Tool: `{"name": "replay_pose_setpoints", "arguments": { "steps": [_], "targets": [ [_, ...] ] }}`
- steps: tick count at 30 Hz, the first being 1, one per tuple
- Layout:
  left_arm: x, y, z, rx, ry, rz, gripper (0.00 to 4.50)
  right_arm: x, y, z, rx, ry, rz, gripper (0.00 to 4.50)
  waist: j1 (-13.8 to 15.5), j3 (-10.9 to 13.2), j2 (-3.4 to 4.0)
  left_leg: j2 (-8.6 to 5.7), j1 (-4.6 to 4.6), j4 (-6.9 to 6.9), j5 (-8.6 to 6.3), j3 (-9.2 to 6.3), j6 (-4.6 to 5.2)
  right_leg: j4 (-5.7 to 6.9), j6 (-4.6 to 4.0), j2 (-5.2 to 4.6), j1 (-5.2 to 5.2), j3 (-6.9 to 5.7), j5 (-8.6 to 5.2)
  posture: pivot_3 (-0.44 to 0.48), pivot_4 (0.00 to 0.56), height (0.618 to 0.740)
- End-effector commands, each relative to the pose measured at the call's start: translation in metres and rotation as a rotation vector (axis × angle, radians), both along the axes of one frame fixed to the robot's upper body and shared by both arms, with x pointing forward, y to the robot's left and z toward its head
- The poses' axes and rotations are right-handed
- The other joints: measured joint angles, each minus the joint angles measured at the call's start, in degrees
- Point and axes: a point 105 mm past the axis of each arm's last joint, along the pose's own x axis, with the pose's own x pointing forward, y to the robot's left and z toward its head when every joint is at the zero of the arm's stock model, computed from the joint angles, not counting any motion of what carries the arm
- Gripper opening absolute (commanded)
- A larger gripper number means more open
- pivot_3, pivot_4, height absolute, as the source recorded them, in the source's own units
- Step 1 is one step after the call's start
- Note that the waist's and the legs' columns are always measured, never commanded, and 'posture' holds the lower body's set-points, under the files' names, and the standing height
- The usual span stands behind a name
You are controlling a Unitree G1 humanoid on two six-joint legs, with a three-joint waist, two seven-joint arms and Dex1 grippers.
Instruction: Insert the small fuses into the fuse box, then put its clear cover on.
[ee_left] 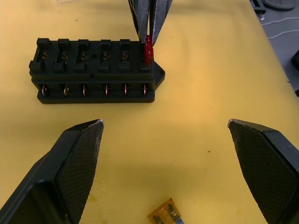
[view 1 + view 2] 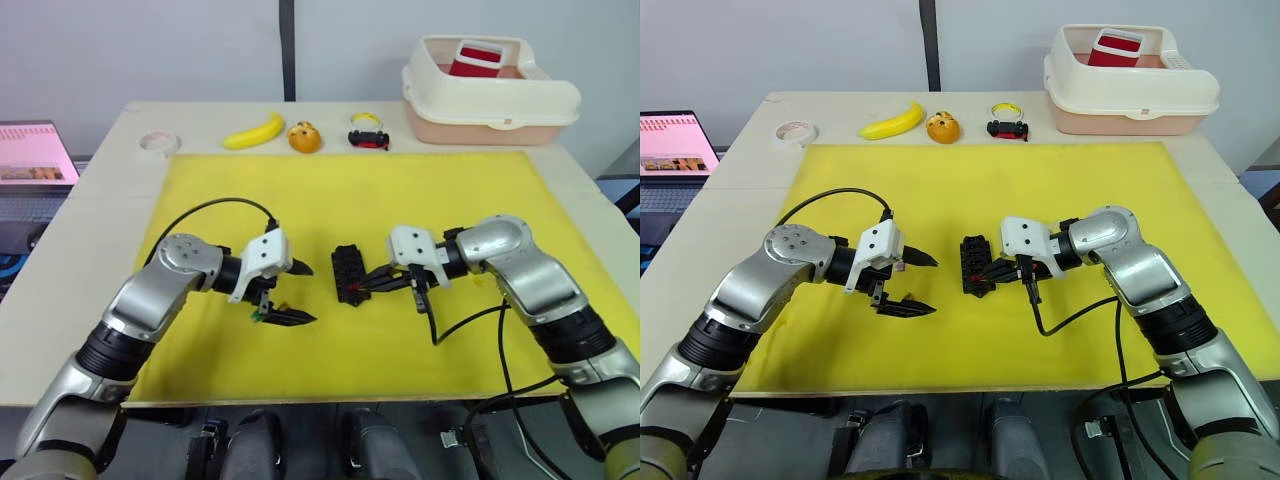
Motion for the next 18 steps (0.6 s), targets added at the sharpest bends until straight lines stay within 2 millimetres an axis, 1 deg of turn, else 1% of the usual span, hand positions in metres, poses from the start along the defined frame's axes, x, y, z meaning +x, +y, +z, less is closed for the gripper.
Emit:
{"name": "replay_pose_setpoints", "arguments": {
  "steps": [1, 11, 18],
  "targets": [
    [-0.002, -0.001, 0.01, -0.01, -0.039, -0.012, 4.47, 0.001, 0.004, 0.005, -0.004, -0.034, 0.021, 0.0, 0.0, 0.0, 0.0, 0.0, 0.0, 0.0, 0.0, 0.0, 0.0, 0.0, 0.0, 0.0, 0.0, 0.0, 0.0, 0.0, 0.15, 0.739],
    [-0.002, -0.003, 0.011, -0.015, -0.043, -0.016, 4.47, 0.008, -0.006, -0.002, -0.034, -0.038, -0.007, 0.0, -0.04, 0.0, 0.01, 0.0, 0.04, 0.0, 0.01, 0.0, -0.02, 0.02, 0.0, 0.01, 0.04, 0.0, 0.0, 0.0, 0.15, 0.739],
    [-0.002, -0.004, 0.013, -0.018, -0.046, -0.02, 4.47, 0.01, -0.008, -0.005, -0.045, -0.024, -0.023, 0.0, -0.03, 0.0, 0.01, 0.0, 0.33, -0.01, 0.01, 0.0, -0.02, 0.01, -0.01, 0.0, 0.3, 0.0, 0.0, 0.0, 0.15, 0.739]
  ]
}}
